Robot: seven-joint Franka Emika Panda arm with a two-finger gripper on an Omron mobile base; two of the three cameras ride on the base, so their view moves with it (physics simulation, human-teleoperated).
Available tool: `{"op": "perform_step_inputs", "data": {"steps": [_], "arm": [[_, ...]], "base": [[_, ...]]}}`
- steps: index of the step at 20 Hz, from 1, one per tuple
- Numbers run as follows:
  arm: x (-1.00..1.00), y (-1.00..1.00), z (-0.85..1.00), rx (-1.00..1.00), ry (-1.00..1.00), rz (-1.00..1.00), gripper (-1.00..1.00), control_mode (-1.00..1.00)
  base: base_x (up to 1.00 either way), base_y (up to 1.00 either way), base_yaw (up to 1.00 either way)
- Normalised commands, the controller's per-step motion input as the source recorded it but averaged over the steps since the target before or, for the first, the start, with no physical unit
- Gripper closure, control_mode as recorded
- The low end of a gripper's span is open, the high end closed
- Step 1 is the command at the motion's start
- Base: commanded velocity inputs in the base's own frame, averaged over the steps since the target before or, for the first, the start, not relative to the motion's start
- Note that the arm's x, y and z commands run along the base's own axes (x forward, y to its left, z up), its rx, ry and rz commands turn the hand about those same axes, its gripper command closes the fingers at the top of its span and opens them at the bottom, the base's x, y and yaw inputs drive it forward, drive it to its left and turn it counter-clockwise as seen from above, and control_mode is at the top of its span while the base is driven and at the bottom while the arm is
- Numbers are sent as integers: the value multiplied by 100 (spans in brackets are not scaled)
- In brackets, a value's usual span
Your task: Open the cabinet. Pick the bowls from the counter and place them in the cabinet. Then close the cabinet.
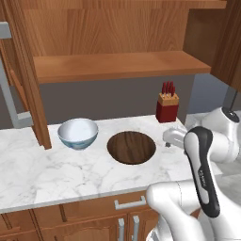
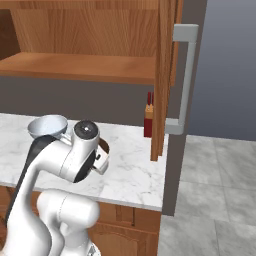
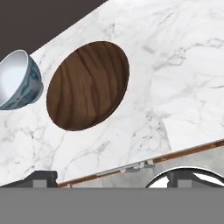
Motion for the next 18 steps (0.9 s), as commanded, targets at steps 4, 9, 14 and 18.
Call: {"op": "perform_step_inputs", "data": {"steps": [4, 9, 14, 18], "arm": [[13, 0, -31, 6, 0, 0, -100, -100], [19, 5, -38, 10, 0, 0, -100, -100], [30, 9, -26, 6, 0, 0, -100, -100], [46, 4, -16, 3, 0, 0, -100, -100]], "base": [[0, 0, 0], [0, 0, 0], [0, 0, 0], [0, 0, 0]]}}
